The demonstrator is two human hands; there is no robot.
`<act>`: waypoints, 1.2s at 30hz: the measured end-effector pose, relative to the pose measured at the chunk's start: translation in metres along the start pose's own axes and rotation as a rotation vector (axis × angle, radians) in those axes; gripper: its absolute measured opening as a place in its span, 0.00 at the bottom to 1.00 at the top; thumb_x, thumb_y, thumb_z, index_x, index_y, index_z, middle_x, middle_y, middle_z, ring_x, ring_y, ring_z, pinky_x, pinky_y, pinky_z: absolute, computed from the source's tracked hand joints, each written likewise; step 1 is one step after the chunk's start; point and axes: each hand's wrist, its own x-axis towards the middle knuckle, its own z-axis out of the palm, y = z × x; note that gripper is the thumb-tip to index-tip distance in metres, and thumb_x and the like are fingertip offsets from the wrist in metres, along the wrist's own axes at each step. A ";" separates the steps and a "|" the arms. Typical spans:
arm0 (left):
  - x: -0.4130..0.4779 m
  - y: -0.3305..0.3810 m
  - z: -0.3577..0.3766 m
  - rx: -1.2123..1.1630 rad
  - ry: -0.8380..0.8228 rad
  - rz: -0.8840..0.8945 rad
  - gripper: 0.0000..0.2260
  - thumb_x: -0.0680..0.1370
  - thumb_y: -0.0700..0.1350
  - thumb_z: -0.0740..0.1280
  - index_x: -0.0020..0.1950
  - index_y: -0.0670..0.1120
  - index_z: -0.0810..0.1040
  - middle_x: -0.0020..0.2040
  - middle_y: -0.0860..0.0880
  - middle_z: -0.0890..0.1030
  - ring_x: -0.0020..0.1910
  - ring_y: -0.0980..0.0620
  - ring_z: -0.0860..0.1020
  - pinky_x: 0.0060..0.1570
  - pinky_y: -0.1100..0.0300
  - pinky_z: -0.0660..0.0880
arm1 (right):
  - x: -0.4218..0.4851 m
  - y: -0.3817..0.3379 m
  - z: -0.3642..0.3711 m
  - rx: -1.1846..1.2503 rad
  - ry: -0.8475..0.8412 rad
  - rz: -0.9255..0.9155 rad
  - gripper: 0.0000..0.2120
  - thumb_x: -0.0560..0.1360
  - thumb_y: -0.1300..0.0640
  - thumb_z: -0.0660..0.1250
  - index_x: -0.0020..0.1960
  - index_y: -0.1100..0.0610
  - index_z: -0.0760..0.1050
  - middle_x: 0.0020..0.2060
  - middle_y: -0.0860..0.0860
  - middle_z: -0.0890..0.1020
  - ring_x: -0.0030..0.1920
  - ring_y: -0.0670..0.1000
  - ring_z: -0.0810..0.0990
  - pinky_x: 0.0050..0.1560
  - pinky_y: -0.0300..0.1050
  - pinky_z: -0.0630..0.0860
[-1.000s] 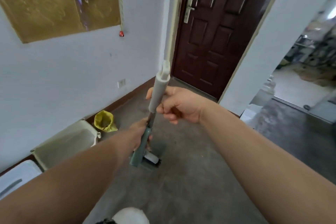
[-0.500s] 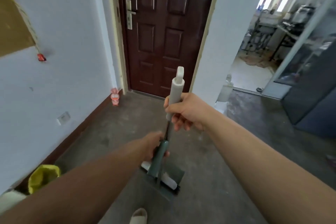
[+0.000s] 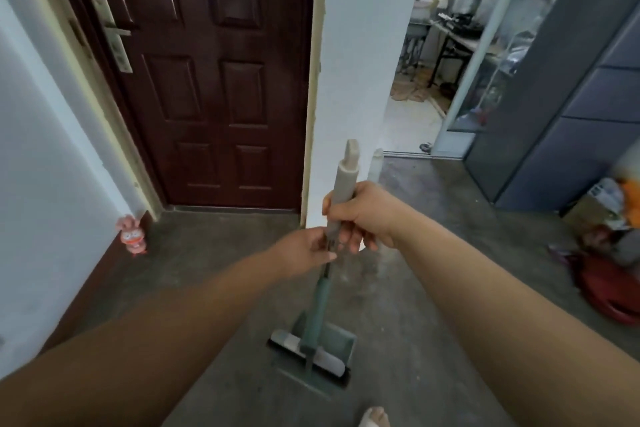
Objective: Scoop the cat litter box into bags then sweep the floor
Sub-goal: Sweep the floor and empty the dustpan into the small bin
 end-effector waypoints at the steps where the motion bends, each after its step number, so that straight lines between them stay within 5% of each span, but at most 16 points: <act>1: 0.013 0.000 -0.005 -0.053 0.015 0.026 0.14 0.75 0.39 0.68 0.60 0.39 0.74 0.56 0.45 0.79 0.58 0.50 0.77 0.62 0.55 0.71 | 0.010 -0.001 -0.010 0.001 0.007 -0.005 0.04 0.73 0.60 0.64 0.47 0.58 0.76 0.25 0.57 0.77 0.18 0.51 0.73 0.19 0.34 0.61; 4: 0.055 0.005 -0.018 -0.081 0.099 0.057 0.12 0.74 0.36 0.70 0.57 0.41 0.77 0.53 0.46 0.83 0.53 0.53 0.80 0.59 0.59 0.74 | 0.044 -0.002 -0.043 -0.012 0.030 -0.056 0.05 0.71 0.60 0.64 0.45 0.58 0.77 0.27 0.60 0.77 0.19 0.54 0.71 0.20 0.36 0.61; 11: 0.172 0.026 -0.037 0.163 0.317 -0.011 0.09 0.73 0.45 0.73 0.50 0.45 0.79 0.40 0.49 0.80 0.40 0.50 0.78 0.47 0.55 0.75 | 0.139 0.007 -0.131 -0.012 -0.002 -0.162 0.10 0.75 0.60 0.67 0.56 0.58 0.75 0.31 0.59 0.79 0.24 0.55 0.75 0.24 0.43 0.71; 15: 0.222 0.031 -0.053 0.231 0.441 -0.040 0.10 0.73 0.47 0.73 0.52 0.46 0.79 0.38 0.52 0.78 0.37 0.55 0.75 0.38 0.66 0.70 | 0.198 0.026 -0.166 -0.108 -0.034 -0.100 0.21 0.71 0.47 0.73 0.60 0.52 0.72 0.39 0.55 0.81 0.35 0.52 0.80 0.38 0.45 0.79; 19: 0.266 0.034 -0.066 0.272 0.498 -0.058 0.08 0.72 0.49 0.73 0.48 0.52 0.77 0.43 0.54 0.80 0.42 0.56 0.77 0.40 0.70 0.70 | 0.252 0.073 -0.177 -0.514 -0.186 0.086 0.36 0.66 0.41 0.75 0.68 0.51 0.66 0.57 0.52 0.77 0.55 0.53 0.77 0.55 0.45 0.76; 21: 0.289 0.034 -0.075 0.281 0.528 -0.085 0.08 0.72 0.51 0.73 0.47 0.53 0.77 0.43 0.56 0.79 0.42 0.58 0.76 0.37 0.74 0.65 | 0.279 0.095 -0.177 -0.710 -0.248 0.099 0.29 0.69 0.47 0.74 0.65 0.54 0.68 0.58 0.53 0.77 0.56 0.54 0.76 0.55 0.45 0.74; 24: 0.325 0.027 -0.090 0.280 0.531 -0.130 0.09 0.71 0.53 0.73 0.46 0.54 0.76 0.42 0.57 0.78 0.42 0.59 0.76 0.37 0.72 0.65 | 0.327 0.117 -0.185 -0.819 -0.194 0.043 0.08 0.74 0.54 0.68 0.49 0.53 0.69 0.46 0.51 0.76 0.49 0.55 0.78 0.46 0.43 0.73; 29: 0.386 0.001 -0.116 0.281 0.416 -0.189 0.10 0.71 0.53 0.74 0.46 0.51 0.77 0.42 0.55 0.78 0.43 0.55 0.77 0.39 0.68 0.68 | 0.404 0.124 -0.205 -0.865 -0.224 0.085 0.12 0.73 0.59 0.67 0.37 0.49 0.65 0.35 0.47 0.71 0.42 0.53 0.74 0.39 0.42 0.70; 36: 0.463 -0.022 -0.156 0.279 0.208 -0.243 0.15 0.71 0.51 0.74 0.54 0.46 0.80 0.51 0.48 0.83 0.51 0.50 0.81 0.56 0.55 0.77 | 0.488 0.128 -0.235 -0.903 -0.258 0.118 0.04 0.76 0.56 0.65 0.49 0.50 0.70 0.41 0.49 0.74 0.44 0.54 0.76 0.40 0.41 0.72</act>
